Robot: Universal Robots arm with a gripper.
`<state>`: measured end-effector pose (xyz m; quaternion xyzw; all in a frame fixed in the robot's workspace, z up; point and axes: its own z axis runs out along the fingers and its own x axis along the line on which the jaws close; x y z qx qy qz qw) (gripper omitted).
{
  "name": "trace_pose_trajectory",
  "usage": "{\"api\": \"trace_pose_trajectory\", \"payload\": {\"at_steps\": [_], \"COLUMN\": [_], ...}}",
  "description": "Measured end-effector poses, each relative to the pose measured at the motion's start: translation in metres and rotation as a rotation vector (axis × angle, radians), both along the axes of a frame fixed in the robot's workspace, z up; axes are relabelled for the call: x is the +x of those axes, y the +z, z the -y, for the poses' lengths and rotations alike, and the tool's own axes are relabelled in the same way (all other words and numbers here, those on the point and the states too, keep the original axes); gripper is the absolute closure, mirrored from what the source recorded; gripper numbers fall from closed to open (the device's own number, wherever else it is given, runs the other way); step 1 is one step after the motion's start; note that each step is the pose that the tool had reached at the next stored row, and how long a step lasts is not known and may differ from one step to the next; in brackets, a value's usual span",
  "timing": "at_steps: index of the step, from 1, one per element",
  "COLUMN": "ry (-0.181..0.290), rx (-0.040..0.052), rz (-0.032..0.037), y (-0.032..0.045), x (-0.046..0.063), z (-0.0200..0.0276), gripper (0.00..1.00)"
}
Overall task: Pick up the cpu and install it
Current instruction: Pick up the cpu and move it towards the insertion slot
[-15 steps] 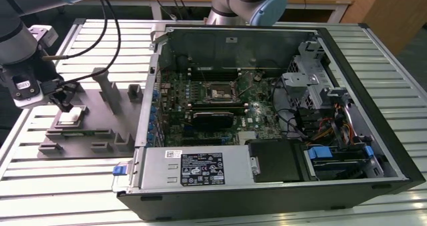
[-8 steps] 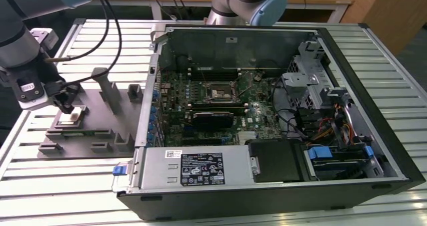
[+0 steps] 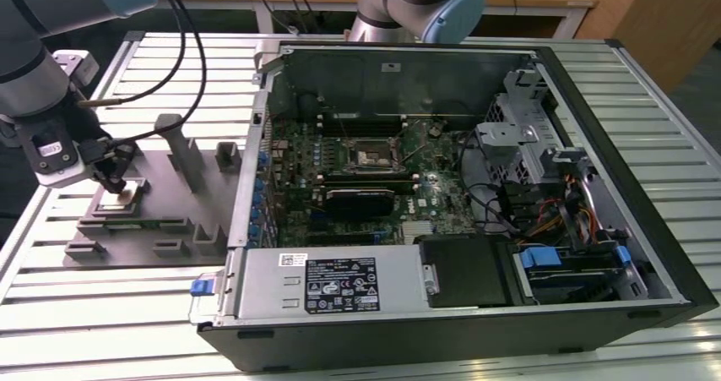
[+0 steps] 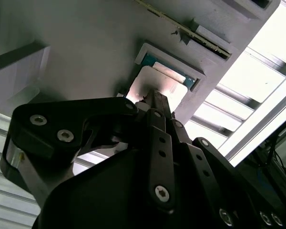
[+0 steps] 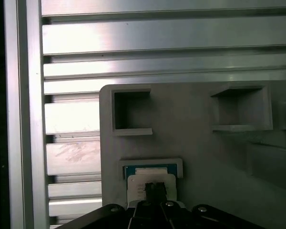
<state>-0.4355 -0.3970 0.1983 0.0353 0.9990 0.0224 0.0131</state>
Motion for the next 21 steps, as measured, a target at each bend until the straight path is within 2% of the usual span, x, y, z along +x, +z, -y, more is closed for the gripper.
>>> {"api": "trace_pose_trajectory", "payload": {"at_steps": [6,7,8,10,11,13,15,16,17,18,19,20,21], "ry": [0.000,0.000,0.000,0.000,0.000,0.000,0.000,0.000,0.000,0.000,0.000,0.000,0.000], "rx": [-0.0005,-0.0006,-0.0006,-0.0008,-0.0009,-0.0010,-0.0012,-0.0013,-0.0013,-0.0014,-0.0015,-0.0016,-0.0016], "rz": [0.0000,0.0000,0.0000,0.0000,0.0000,-0.0001,0.0000,0.0000,0.0000,0.0000,0.0000,-0.0001,0.0000], "y": [0.0000,0.0000,0.0000,0.0000,0.0000,0.0000,0.0000,0.0000,0.0000,0.0000,0.0000,0.0000,0.0000], "x": [0.0000,0.0000,0.0000,0.0000,0.0000,0.0000,0.0000,0.0000,0.0000,0.0000,0.0000,0.0000,0.0000], "z": [0.0000,0.0000,0.0000,0.0000,0.0000,0.0000,0.0000,0.0000,0.0000,0.0000,0.0000,0.0000,0.0000], "gripper": [0.89,0.83,0.83,0.71,0.71,0.59,0.59,0.47,0.47,0.42,0.42,0.35,0.35]}}
